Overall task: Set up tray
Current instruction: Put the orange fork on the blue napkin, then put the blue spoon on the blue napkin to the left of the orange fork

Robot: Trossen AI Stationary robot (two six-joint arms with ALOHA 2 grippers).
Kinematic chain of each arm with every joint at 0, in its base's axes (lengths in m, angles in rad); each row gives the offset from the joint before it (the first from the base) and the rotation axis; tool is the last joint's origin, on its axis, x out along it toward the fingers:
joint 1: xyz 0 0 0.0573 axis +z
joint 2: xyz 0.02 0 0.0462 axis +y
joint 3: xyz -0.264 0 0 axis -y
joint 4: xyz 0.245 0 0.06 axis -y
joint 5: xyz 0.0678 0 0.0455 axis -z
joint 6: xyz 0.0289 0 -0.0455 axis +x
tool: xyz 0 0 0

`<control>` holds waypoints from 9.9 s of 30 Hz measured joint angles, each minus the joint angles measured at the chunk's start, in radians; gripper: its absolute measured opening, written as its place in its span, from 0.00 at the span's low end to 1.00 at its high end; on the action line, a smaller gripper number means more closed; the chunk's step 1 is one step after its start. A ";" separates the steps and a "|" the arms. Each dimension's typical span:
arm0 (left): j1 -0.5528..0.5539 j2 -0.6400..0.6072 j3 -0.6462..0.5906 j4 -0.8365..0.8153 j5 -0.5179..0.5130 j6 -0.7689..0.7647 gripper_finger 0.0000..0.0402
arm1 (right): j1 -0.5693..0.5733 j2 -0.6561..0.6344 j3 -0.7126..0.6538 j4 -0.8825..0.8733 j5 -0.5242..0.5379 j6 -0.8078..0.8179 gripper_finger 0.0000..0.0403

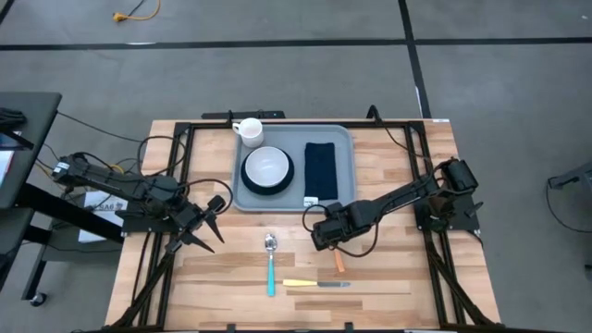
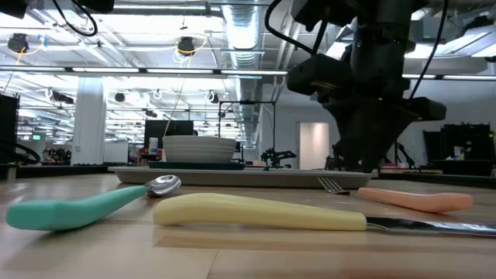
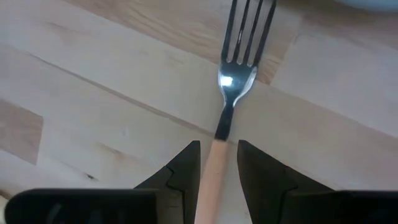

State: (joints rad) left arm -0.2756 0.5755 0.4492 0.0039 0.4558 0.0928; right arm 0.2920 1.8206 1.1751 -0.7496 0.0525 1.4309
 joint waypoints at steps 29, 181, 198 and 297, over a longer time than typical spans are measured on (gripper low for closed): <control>0.000 0.000 0.000 -0.040 0.001 -0.011 0.36 | -0.020 0.000 -0.002 0.002 0.013 -0.025 0.24; -0.001 0.001 -0.001 -0.066 0.001 0.000 0.36 | -0.344 0.115 0.426 -0.236 -0.064 -0.264 0.02; -0.001 0.000 -0.001 -0.078 0.001 0.037 0.36 | -0.643 0.243 0.425 -0.142 -0.114 -0.359 0.02; -0.084 0.009 -0.008 -0.118 -0.079 -0.042 0.36 | -0.035 0.259 0.426 -0.509 0.407 -0.352 0.16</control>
State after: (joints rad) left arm -0.3594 0.5845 0.4408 -0.1139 0.3767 0.0508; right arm 0.2571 2.0792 1.6009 -1.2584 0.4597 1.0788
